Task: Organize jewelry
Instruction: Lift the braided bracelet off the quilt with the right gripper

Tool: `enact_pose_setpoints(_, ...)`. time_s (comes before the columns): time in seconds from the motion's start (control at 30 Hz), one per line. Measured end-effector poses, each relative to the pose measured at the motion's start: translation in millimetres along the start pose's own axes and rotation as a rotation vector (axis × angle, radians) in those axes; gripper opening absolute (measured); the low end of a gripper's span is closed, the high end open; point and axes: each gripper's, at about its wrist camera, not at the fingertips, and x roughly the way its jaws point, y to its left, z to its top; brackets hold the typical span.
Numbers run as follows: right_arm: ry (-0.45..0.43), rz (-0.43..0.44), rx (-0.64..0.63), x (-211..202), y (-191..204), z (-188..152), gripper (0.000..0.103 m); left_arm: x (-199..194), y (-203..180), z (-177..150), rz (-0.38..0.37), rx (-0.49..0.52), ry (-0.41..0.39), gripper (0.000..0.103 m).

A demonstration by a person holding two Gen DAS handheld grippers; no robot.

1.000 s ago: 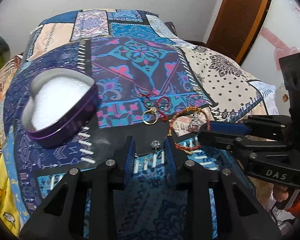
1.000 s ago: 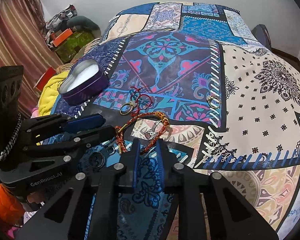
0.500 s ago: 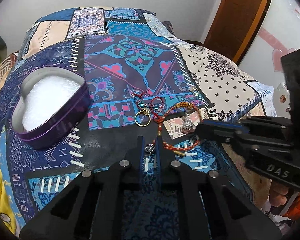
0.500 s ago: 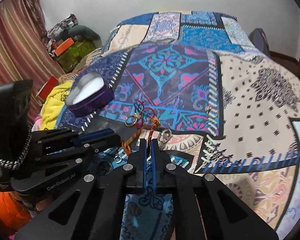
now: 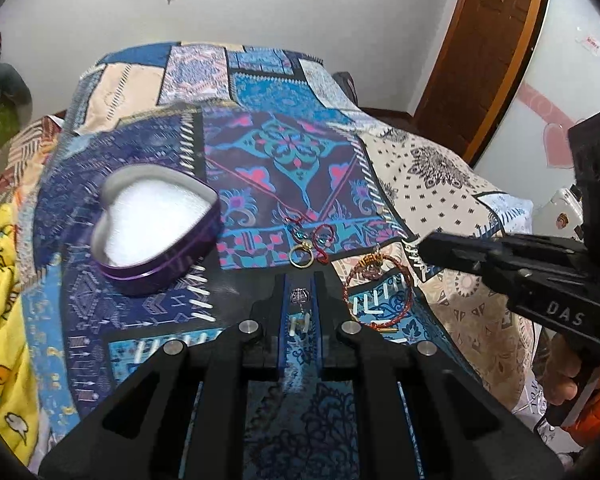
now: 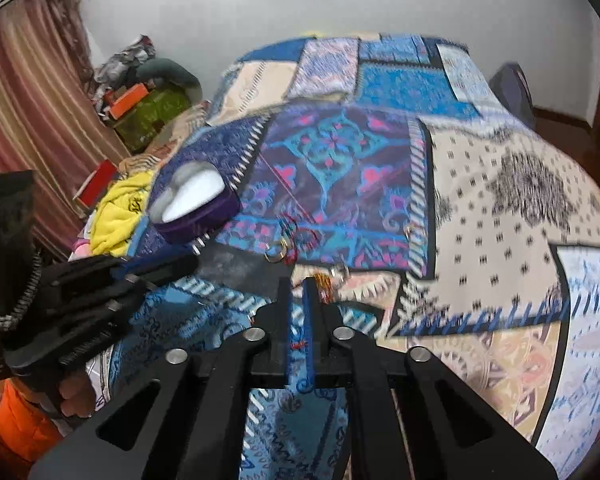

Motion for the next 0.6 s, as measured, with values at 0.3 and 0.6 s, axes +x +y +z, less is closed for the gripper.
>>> enact_pose_setpoints(0.3,0.097,0.061,0.075,26,-6,-13,0.049,-16,7,-6,0.044,-0.005,-0.027,0.009)
enact_pose_setpoints(0.6,0.081,-0.007,0.06,42,-11,-14,0.007,-15,16,-11,0.064,-0.025,-0.024,0.009)
